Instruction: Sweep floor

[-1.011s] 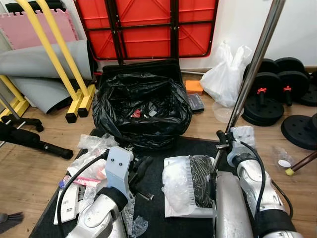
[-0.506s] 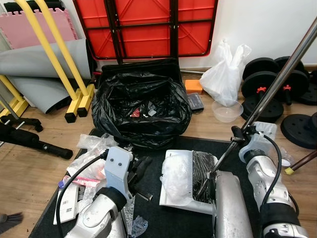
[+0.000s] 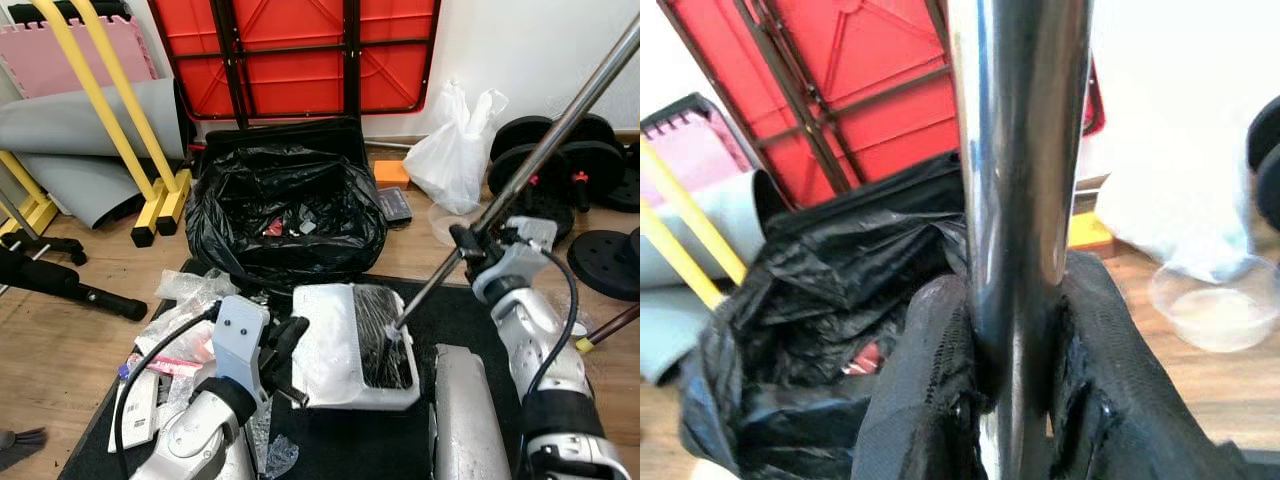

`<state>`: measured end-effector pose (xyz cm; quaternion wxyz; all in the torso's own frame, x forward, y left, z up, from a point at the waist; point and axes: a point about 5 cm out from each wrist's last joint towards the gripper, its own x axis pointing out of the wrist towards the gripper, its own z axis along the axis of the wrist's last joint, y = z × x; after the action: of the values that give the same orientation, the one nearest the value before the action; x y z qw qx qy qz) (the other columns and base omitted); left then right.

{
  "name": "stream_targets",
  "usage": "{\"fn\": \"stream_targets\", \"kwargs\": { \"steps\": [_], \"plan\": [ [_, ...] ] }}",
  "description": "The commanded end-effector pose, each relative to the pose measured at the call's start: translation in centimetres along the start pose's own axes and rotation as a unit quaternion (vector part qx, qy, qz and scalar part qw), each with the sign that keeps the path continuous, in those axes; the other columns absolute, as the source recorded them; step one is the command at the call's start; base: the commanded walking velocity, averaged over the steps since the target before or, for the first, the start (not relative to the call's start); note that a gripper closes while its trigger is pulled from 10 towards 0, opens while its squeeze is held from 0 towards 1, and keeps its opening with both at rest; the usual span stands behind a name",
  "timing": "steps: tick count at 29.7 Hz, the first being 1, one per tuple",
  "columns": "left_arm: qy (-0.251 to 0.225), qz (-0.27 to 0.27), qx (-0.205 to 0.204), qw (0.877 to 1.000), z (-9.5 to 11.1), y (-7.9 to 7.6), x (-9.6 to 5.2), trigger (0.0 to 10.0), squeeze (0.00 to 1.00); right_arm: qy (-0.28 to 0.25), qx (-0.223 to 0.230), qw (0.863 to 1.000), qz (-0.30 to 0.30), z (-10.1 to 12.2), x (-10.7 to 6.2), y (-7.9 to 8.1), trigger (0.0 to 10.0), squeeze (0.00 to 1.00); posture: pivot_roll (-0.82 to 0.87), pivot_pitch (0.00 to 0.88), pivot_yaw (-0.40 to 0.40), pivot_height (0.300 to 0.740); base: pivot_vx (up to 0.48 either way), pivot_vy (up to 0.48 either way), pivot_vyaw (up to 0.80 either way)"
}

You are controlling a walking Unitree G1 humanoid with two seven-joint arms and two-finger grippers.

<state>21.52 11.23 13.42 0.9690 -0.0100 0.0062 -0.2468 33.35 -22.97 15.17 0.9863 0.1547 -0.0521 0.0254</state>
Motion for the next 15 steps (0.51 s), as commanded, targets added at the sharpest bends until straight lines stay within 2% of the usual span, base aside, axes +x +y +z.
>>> {"fn": "stream_targets", "kwargs": {
  "steps": [1, 2, 5, 6, 15],
  "plan": [
    [0.006, -0.084, -0.001, 0.996, -0.2, -0.7, -0.2, 10.0, 0.00, -0.023, 0.050, 0.998, 0.026, 1.0, 0.4, 1.1, 0.0, 0.00, -0.02, 0.038, 0.034, 0.385, 0.000, 0.000, 0.00],
    [0.005, -0.085, -0.002, 0.996, -0.2, -0.7, -0.2, 10.0, 0.00, -0.015, 0.073, 0.996, 0.045, 0.9, 0.6, 2.1, 7.3, 0.00, -0.02, 0.038, 0.034, 0.385, 0.000, 0.000, 0.00],
    [0.005, -0.085, -0.002, 0.996, -0.2, -0.7, -0.1, 10.0, 0.00, -0.010, 0.087, 0.994, 0.059, 0.8, 0.7, 2.8, 7.3, 0.00, -0.02, 0.037, 0.035, 0.385, 0.000, 0.000, 0.00],
    [0.005, -0.085, -0.002, 0.996, -0.3, -0.7, -0.1, 10.0, 0.00, -0.014, 0.093, 0.993, 0.073, 1.1, 0.9, 3.6, 10.0, 0.00, -0.02, 0.036, 0.034, 0.385, 0.000, 0.000, 0.00],
    [0.004, -0.084, -0.002, 0.996, -0.3, -0.7, -0.1, 10.0, 0.00, -0.036, 0.094, 0.992, 0.079, 2.3, 1.9, 4.3, 10.0, 0.00, -0.02, 0.032, 0.028, 0.395, 0.000, 0.000, 0.00]
  ]
}}
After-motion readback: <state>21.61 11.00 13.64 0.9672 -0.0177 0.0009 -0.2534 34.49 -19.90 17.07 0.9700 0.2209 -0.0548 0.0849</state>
